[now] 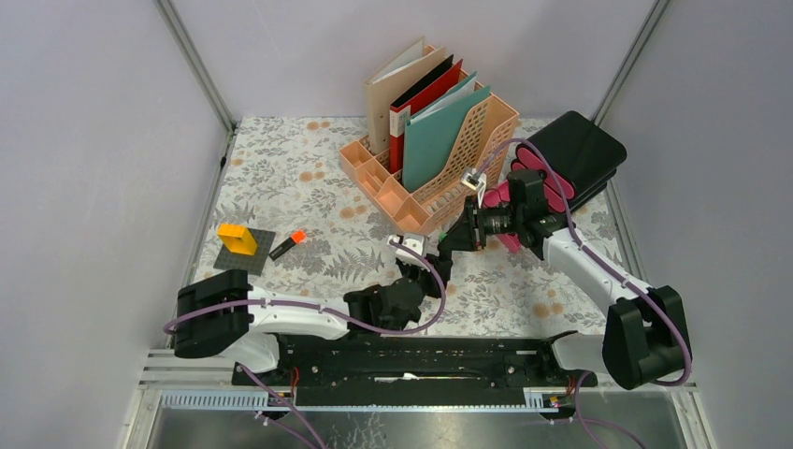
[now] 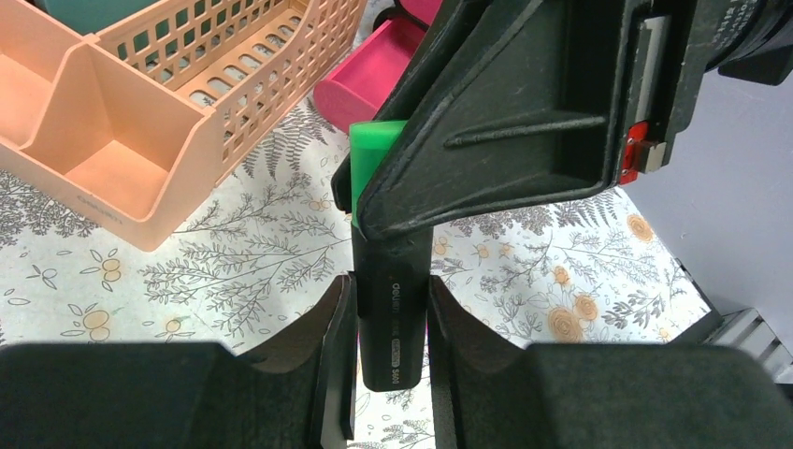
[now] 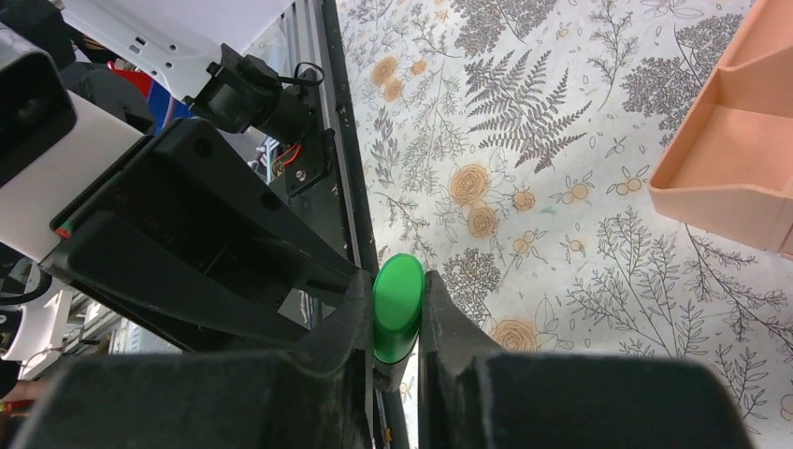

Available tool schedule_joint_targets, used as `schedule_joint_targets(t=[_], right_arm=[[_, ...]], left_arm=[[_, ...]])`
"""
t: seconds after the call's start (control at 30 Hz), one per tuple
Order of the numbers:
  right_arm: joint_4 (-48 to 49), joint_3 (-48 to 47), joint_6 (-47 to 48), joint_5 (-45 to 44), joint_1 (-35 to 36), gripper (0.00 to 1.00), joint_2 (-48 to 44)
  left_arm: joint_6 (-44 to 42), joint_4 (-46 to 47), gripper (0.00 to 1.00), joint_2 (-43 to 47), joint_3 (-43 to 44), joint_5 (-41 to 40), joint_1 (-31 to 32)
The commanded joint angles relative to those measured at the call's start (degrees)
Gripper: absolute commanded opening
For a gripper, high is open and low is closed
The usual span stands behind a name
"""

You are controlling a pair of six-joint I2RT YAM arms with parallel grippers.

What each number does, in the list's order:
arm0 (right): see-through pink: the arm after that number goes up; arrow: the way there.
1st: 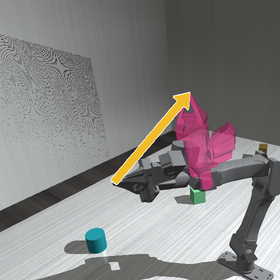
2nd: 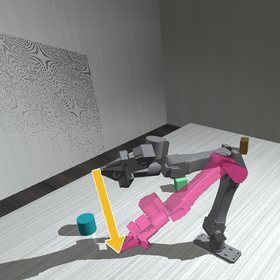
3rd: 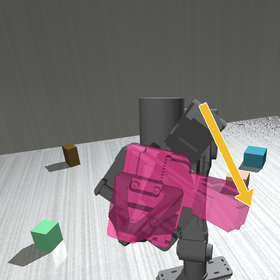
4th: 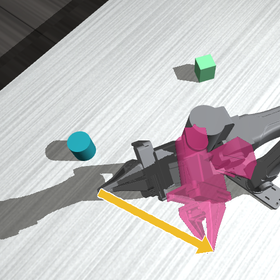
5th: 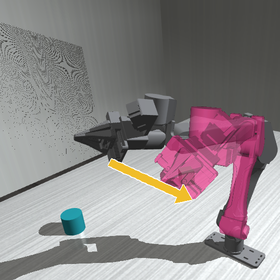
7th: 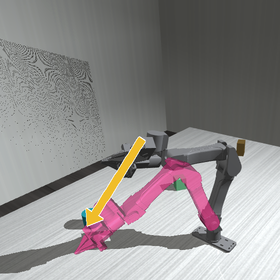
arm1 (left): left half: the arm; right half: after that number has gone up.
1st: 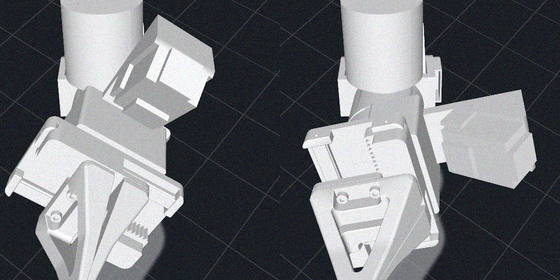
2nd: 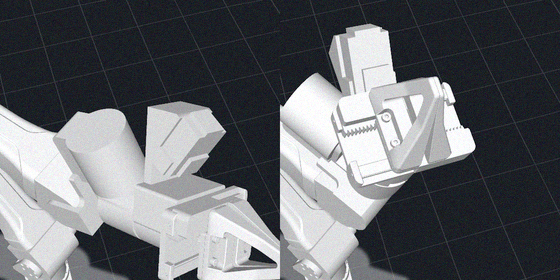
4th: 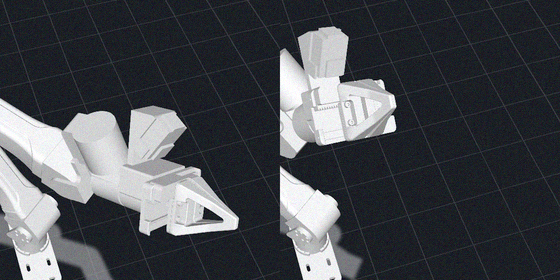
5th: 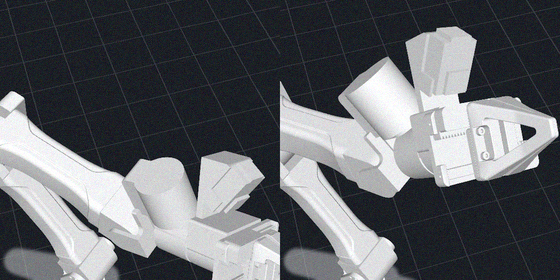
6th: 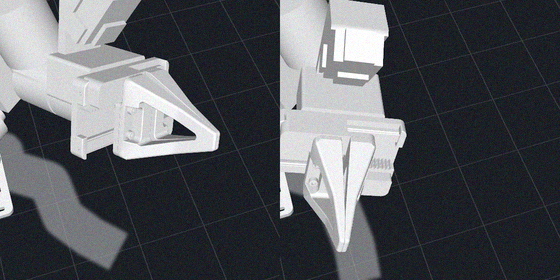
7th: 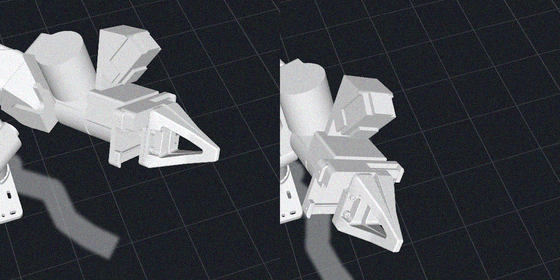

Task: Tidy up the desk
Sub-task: Place the stationery in the drawer.

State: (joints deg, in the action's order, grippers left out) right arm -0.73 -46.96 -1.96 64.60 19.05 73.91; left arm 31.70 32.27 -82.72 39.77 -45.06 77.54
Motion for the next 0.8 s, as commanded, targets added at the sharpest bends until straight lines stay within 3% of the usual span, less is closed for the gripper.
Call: schedule_joint_targets(t=[0.0, 0.2, 0.37, 0.47, 0.57, 0.63, 0.77], right_arm=[[-4.23, -3.17, 4.26, 0.09, 0.71, 0.00, 0.89], [-9.57, -5.13, 10.54, -2.33, 0.60, 0.00, -1.40], [-14.09, -7.03, 16.22, -7.98, -1.63, 0.00, -3.99], [-14.99, -7.31, 18.64, -15.71, -3.11, 0.00, -5.74], [-13.69, -6.87, 20.36, -31.04, -3.86, 0.00, -7.46], [-9.65, -5.30, 18.79, -42.37, -4.79, 0.00, -8.52], [-1.78, -2.07, 13.38, -55.66, -6.05, 0.00, -9.03]], left_arm=[[-0.93, 2.42, 0.26, 0.46, 2.07, -0.69, 0.33], [-3.36, 2.51, 0.71, 4.26, -1.23, 2.70, 0.33], [-4.80, -0.48, 0.97, 11.32, -6.33, 1.67, 0.34], [-5.67, -2.13, 0.99, 16.65, -9.97, -0.13, 0.25], [-5.61, -5.81, 0.99, 20.45, -12.60, -2.53, -0.05], [-4.59, -9.51, 0.99, 22.32, -13.46, -4.21, -0.46], [-2.23, -13.96, 0.99, 26.29, -15.91, -6.75, -1.32]])
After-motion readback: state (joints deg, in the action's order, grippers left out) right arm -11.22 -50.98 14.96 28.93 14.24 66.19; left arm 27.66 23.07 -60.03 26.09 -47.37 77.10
